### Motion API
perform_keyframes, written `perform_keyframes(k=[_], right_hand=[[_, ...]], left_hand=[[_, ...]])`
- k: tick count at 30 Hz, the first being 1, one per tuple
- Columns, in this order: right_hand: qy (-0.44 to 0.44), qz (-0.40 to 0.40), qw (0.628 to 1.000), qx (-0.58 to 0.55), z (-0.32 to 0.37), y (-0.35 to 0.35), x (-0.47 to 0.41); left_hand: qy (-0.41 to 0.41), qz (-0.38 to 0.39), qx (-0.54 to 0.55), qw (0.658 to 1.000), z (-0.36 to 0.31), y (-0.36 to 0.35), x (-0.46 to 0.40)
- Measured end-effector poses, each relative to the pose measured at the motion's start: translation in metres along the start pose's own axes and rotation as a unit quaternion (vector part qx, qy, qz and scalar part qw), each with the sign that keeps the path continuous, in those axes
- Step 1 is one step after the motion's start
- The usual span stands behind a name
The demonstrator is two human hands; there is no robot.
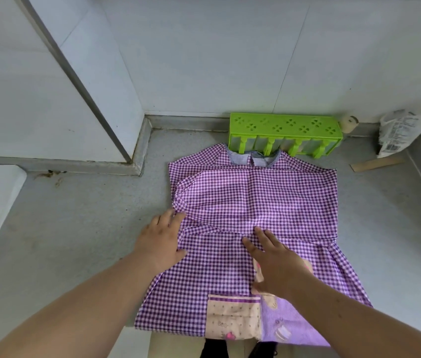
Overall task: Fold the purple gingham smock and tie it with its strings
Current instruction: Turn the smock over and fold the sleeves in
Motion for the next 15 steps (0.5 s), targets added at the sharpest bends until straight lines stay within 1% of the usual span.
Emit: perform_keyframes(k=[3, 6, 8, 12, 15], right_hand=[[-0.007, -0.006, 1.0, -0.002, -0.002, 0.004, -0.002], [-0.014, -0.005, 1.0, -0.001, -0.005, 0.002, -0.004], [-0.009, -0.013, 1.0, -0.001, -0.005, 0.003, -0.006], [-0.004, -0.024, 1.0, -0.01, -0.009, 0.006, -0.01], [-0.002, -0.022, 1.0, -0.012, -0.01, 0.007, -0.012]], left_hand=[[0.094, 0.003, 0.06, 0.994, 0.02, -0.01, 0.013], [0.182, 0.048, 0.093, 0.978, 0.037, -0.033, 0.036], [0.225, 0.072, 0.115, 0.965, 0.048, -0.051, 0.054], [0.241, 0.115, 0.119, 0.956, 0.055, -0.075, 0.088], [0.251, 0.114, 0.113, 0.955, 0.054, -0.086, 0.117]])
Point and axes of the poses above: each hand's wrist, its own x-axis away from the middle knuckle, its own y-axis out of the back of the hand, z = x × y, the point moved 5 cm from there along -x, towards the middle knuckle, and after that the axes turned 1 degree about y, right-handed, at the moved point
